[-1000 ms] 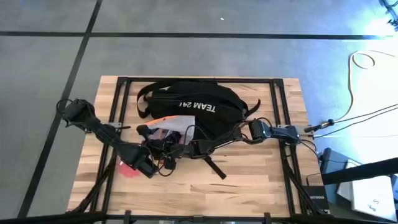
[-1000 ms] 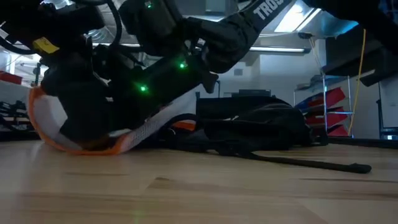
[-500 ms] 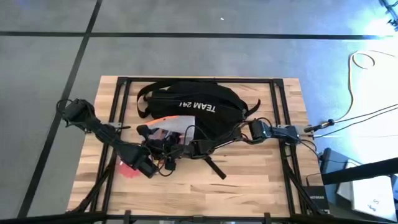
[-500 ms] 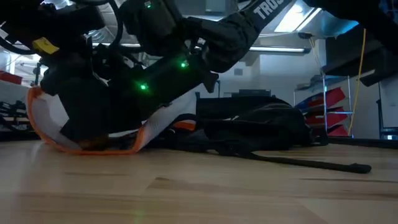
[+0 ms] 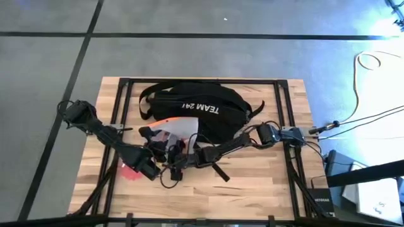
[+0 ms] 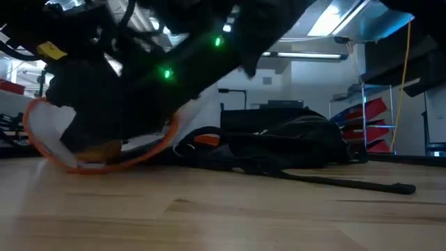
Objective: Unpack backpack
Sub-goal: Remove the candle wax box from the white zip bag
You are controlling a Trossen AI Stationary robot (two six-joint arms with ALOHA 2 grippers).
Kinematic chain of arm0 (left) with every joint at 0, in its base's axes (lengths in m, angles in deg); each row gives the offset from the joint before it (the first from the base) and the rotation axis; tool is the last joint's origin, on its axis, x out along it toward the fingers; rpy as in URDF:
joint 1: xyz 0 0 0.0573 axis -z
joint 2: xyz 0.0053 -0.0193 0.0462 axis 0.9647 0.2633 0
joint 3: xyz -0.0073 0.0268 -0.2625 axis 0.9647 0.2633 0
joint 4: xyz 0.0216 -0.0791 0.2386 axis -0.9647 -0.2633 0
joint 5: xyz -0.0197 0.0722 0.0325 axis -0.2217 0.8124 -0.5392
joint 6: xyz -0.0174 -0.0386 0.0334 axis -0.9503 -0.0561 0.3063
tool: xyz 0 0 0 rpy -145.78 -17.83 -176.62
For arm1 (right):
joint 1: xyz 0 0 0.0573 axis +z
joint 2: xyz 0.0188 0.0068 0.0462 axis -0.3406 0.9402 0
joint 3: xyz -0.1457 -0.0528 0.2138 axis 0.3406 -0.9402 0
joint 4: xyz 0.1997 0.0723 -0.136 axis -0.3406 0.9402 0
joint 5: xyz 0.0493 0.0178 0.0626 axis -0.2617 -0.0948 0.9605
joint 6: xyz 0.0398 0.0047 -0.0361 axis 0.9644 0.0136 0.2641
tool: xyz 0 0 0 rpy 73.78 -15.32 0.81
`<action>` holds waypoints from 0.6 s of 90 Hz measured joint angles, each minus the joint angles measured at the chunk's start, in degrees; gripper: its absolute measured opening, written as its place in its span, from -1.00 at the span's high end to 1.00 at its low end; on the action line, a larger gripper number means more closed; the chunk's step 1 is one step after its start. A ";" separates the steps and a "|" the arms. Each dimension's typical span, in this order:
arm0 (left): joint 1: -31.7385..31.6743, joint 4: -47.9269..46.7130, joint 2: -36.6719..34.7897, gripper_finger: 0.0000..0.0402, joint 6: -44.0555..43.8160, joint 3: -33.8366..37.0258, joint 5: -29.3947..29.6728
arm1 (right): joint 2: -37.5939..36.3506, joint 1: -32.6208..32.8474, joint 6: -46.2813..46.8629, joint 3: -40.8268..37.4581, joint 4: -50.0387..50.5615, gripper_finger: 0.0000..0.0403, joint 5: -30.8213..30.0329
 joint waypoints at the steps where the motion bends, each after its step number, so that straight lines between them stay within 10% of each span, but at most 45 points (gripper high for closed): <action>1: 0.00 -0.03 0.00 -0.40 -0.03 0.00 0.00 | -0.22 0.14 -0.01 0.00 0.25 -0.40 -0.49; 54: 0.00 -0.04 -0.02 -0.40 -1.28 0.00 -1.12 | -10.77 11.61 9.06 0.09 29.74 -0.43 -9.87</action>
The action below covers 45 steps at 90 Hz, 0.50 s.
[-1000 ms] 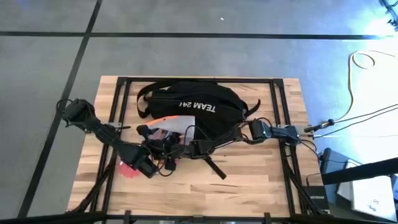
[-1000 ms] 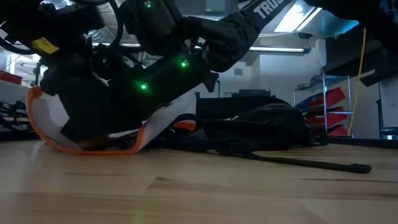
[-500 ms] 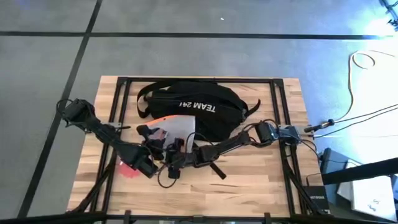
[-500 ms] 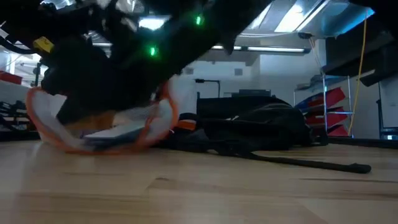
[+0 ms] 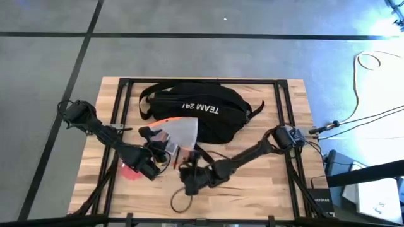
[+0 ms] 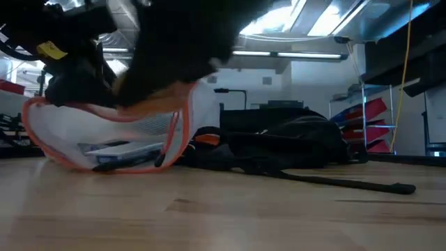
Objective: Unpack backpack
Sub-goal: Remove the candle wax box from the white zip bag
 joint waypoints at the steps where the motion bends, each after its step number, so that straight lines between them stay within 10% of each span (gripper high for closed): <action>1: 0.00 0.01 0.00 -0.40 0.00 0.00 -0.02 | -0.19 0.31 0.47 0.00 0.71 -0.43 -0.02; 45: 0.04 0.13 0.00 -0.40 -0.15 0.00 -0.56 | -5.04 11.75 43.16 0.02 50.84 -0.43 -16.19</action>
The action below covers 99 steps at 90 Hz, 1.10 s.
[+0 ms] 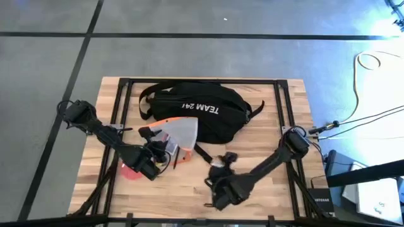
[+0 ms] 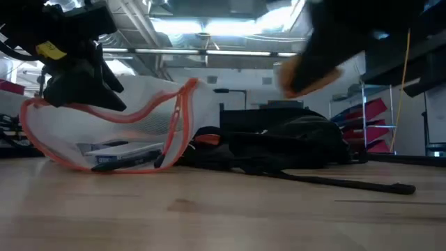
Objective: Unpack backpack
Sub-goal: Remove the candle wax box from the white zip bag
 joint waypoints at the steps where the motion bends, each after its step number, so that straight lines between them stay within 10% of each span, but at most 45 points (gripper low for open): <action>1: 0.00 -0.01 0.00 -0.40 0.00 0.00 0.00 | 0.00 0.33 1.27 0.00 1.14 -0.43 -0.15; 15: -0.03 0.23 0.00 -0.40 0.24 0.00 -0.03 | -0.27 4.64 21.11 -0.59 14.10 -0.44 -4.69; 61: -0.11 0.28 0.00 -0.40 0.70 0.00 0.04 | -14.60 14.01 67.53 -35.29 4.44 -0.44 -10.38; 99: -0.13 0.35 0.00 -0.40 0.46 0.00 0.56 | -18.06 8.19 67.14 -54.23 -18.82 -0.44 -4.78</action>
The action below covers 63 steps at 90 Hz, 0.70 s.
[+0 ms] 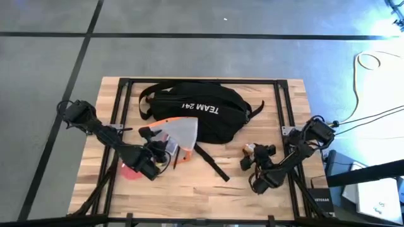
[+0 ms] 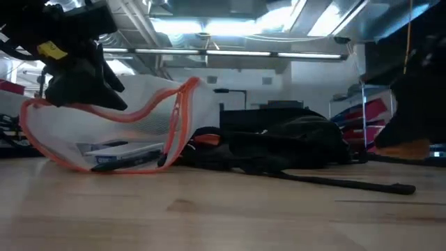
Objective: Unpack backpack
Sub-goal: Remove the candle wax box from the white zip bag
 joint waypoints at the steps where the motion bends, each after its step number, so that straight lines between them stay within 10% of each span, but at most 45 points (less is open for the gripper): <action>1: 0.00 0.00 0.00 -0.40 0.00 0.00 0.00 | -0.01 -0.19 -0.03 -0.28 -0.43 -0.44 -0.03; 63: 0.00 0.02 0.00 -0.40 -0.02 0.00 0.39 | -0.02 -3.38 -4.71 -6.64 -9.46 -0.63 -3.11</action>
